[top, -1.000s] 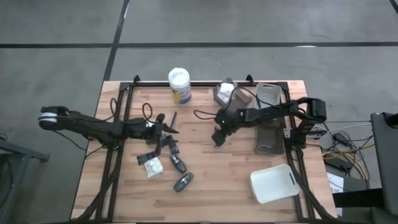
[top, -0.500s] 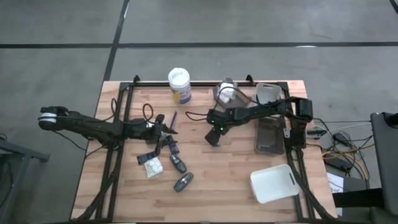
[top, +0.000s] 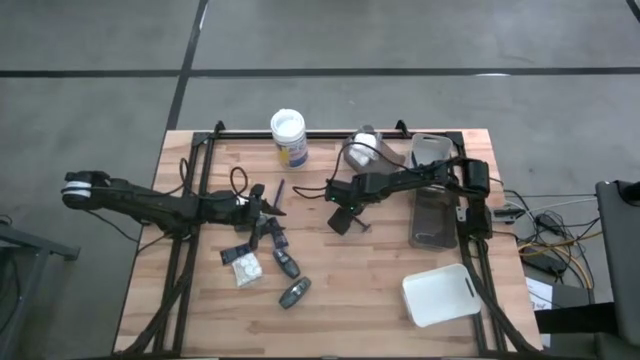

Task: Pick & Place Travel size toiletries
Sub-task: Put the right blue razor into the gray bin

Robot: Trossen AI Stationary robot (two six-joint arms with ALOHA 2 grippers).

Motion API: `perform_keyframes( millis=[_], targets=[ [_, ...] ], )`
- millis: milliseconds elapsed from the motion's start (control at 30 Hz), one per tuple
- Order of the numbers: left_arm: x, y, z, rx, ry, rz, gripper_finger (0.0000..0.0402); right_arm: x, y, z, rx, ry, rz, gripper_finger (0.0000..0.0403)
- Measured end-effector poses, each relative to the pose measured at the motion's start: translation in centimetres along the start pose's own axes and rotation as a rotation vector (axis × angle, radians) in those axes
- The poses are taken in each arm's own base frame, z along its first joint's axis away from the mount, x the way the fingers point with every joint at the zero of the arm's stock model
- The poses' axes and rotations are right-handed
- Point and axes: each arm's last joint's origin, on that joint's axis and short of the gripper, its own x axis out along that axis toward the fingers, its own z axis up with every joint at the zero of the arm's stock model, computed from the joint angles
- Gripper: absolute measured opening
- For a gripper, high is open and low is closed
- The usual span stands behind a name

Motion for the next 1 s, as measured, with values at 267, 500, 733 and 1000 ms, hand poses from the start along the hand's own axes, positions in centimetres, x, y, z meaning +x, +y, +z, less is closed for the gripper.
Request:
perform_keyframes(
  millis=[267,500,733,1000],
  targets=[
    [0.0,0.0,-0.2,-0.001,0.019,-0.001,0.0193,-0.1,-0.3,-0.4,-0.027,0.003,-0.004,0.01],
    [0.0,0.0,-0.2,-0.008,0.02,-0.001,0.0193,-0.1,-0.3,-0.6,-0.076,0.015,-0.013,0.0033],
    [0.0,0.0,-0.2,-0.008,0.02,-0.001,0.0193,-0.5,-0.4,-0.7,-0.155,0.029,-0.014,0.003],
    [0.0,0.0,-0.2,-0.009,0.02,-0.001,0.0193,-3.4,-0.6,-1.0,-0.203,-0.014,0.022,0.0033]
  ],
)
